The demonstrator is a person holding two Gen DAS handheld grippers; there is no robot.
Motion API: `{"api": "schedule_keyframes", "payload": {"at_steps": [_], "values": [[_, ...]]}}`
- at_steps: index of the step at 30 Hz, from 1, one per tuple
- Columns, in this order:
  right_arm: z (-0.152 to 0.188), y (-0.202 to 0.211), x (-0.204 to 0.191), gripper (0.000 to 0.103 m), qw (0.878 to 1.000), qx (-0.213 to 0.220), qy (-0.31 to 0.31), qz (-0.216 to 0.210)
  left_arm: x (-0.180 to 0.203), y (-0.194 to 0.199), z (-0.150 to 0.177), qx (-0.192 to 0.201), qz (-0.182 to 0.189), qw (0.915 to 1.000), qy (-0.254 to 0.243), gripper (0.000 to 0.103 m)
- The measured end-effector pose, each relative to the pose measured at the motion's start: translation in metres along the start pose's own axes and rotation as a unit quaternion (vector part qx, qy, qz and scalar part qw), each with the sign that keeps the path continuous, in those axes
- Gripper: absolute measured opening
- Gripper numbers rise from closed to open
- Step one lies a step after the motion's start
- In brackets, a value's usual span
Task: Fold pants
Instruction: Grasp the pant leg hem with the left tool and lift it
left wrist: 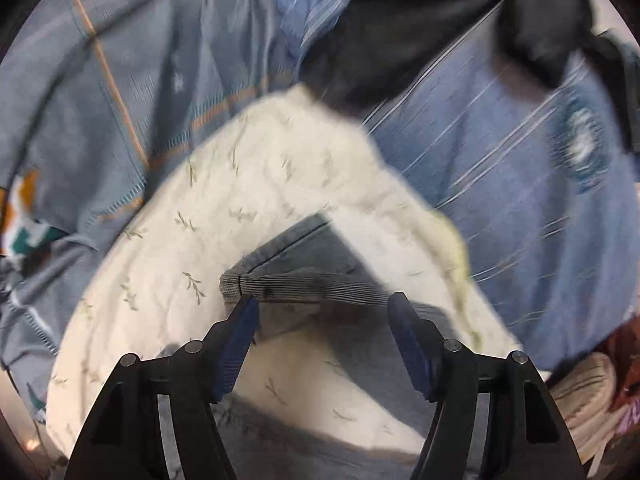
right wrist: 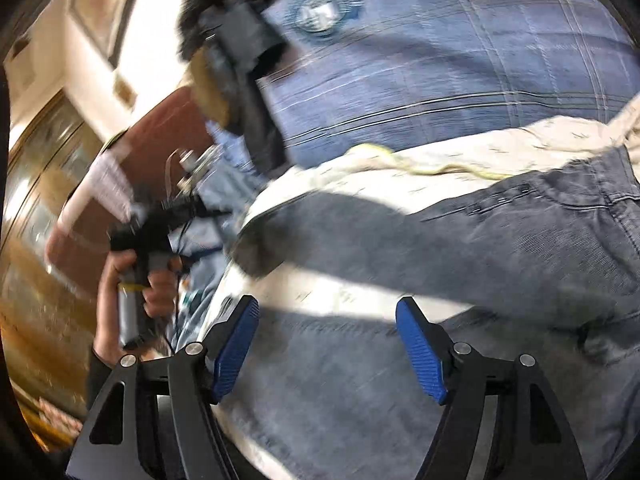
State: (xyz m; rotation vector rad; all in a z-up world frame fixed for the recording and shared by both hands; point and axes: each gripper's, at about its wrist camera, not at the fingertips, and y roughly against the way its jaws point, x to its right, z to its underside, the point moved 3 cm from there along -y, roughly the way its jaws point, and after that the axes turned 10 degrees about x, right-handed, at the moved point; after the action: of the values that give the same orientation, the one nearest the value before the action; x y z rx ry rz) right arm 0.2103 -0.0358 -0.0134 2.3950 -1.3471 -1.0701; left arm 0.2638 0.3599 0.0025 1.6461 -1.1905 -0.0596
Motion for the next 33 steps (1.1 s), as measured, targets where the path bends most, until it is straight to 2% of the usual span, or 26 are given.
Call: {"api": "schedule_keyframes", "payload": {"at_steps": [3, 5, 6, 7, 8, 9, 10, 11, 13, 15, 17, 20, 22, 23, 24, 25, 26, 28, 30, 33], "values": [[-0.021, -0.026, 0.011, 0.074, 0.999, -0.02, 0.013, 0.023, -0.019, -0.031, 0.006, -0.02, -0.035, 0.9991, 0.01, 0.065], [-0.033, -0.057, 0.016, 0.074, 0.998, -0.036, 0.034, 0.049, -0.029, -0.043, 0.004, -0.026, -0.03, 0.9987, 0.032, 0.064], [-0.037, -0.076, 0.021, 0.074, 0.996, -0.049, 0.039, 0.062, -0.032, -0.049, 0.001, -0.028, -0.033, 0.9983, 0.038, 0.058], [-0.038, -0.093, 0.025, 0.074, 0.994, -0.06, 0.041, 0.076, -0.034, -0.056, -0.001, -0.038, -0.032, 0.9978, 0.045, 0.029], [-0.037, -0.109, 0.032, 0.072, 0.992, -0.074, 0.038, 0.092, -0.037, -0.062, -0.002, -0.047, -0.031, 0.997, 0.053, 0.013], [-0.032, -0.124, 0.039, 0.045, 0.99, -0.095, 0.032, 0.102, -0.04, -0.065, -0.003, -0.054, -0.027, 0.996, 0.066, 0.012], [-0.027, -0.128, 0.041, 0.002, 0.988, -0.105, 0.025, 0.109, -0.042, -0.064, -0.004, -0.049, -0.022, 0.9959, 0.073, 0.011], [-0.024, -0.125, 0.043, 0.004, 0.989, -0.101, 0.015, 0.111, -0.041, -0.059, -0.007, -0.042, -0.01, 0.9963, 0.074, 0.011], [-0.025, -0.1, 0.034, 0.004, 0.994, -0.055, 0.015, 0.089, -0.033, -0.03, -0.015, -0.005, 0.03, 0.9974, 0.065, 0.011], [-0.019, -0.068, 0.018, 0.003, 0.996, -0.017, 0.038, 0.076, -0.029, -0.001, -0.018, 0.038, 0.041, 0.9969, 0.055, 0.011], [-0.008, -0.051, 0.009, 0.003, 0.997, -0.01, 0.046, 0.056, -0.027, 0.023, -0.015, 0.069, 0.038, 0.9961, 0.04, 0.011], [0.022, -0.051, 0.015, 0.008, 0.995, -0.05, 0.052, 0.065, -0.041, 0.025, 0.011, 0.068, -0.012, 0.9968, 0.04, 0.014], [0.034, -0.051, 0.026, 0.01, 0.995, -0.06, 0.028, 0.079, -0.053, 0.004, 0.023, 0.015, -0.039, 0.998, 0.047, 0.014], [0.034, -0.048, 0.031, 0.013, 0.996, -0.054, 0.006, 0.072, -0.06, -0.003, 0.026, -0.008, -0.036, 0.997, 0.067, 0.014], [0.029, -0.044, 0.034, 0.032, 0.997, -0.044, -0.02, 0.06, -0.065, -0.005, 0.025, -0.009, -0.029, 0.9955, 0.089, 0.014], [0.027, -0.04, 0.034, 0.057, 0.997, -0.035, -0.031, 0.055, -0.068, -0.004, 0.022, 0.003, -0.02, 0.9944, 0.104, 0.014], [0.022, -0.037, 0.033, 0.063, 0.998, -0.022, -0.039, 0.054, -0.065, -0.003, 0.02, 0.011, -0.004, 0.9943, 0.106, 0.014], [0.016, -0.037, 0.021, 0.064, 0.998, -0.023, -0.031, 0.048, -0.05, 0.002, 0.016, 0.027, 0.012, 0.9964, 0.08, 0.013], [0.022, -0.047, 0.007, 0.064, 0.998, -0.054, 0.001, 0.043, -0.04, 0.014, 0.014, 0.053, 0.027, 0.997, 0.05, 0.012], [0.027, -0.068, -0.002, 0.061, 0.994, -0.087, 0.035, 0.063, -0.017, 0.033, 0.003, 0.081, 0.074, 0.9933, 0.035, 0.012]]}}
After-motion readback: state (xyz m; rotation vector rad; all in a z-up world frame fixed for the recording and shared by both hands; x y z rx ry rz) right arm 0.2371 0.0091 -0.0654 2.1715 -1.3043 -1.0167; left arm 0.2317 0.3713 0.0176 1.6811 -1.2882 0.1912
